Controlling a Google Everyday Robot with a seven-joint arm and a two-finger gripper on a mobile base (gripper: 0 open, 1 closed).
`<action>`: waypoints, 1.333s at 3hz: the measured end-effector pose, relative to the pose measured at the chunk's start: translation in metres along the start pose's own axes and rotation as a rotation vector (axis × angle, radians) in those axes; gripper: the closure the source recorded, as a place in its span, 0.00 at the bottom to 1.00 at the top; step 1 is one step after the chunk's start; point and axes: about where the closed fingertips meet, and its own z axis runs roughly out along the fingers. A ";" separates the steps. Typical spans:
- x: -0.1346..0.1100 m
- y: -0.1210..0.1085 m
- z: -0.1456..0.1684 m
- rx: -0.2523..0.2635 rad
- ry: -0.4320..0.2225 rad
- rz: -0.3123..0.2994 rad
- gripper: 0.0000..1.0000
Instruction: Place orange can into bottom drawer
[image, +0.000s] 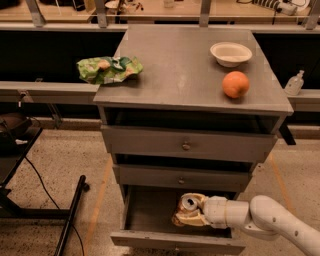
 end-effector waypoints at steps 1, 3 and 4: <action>0.015 0.001 0.016 -0.046 0.024 0.029 1.00; 0.114 -0.025 0.078 -0.048 0.045 0.080 1.00; 0.155 -0.035 0.106 -0.012 0.058 0.087 1.00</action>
Offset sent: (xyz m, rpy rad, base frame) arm 0.0386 0.0248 -0.1707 0.0077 0.1640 0.0380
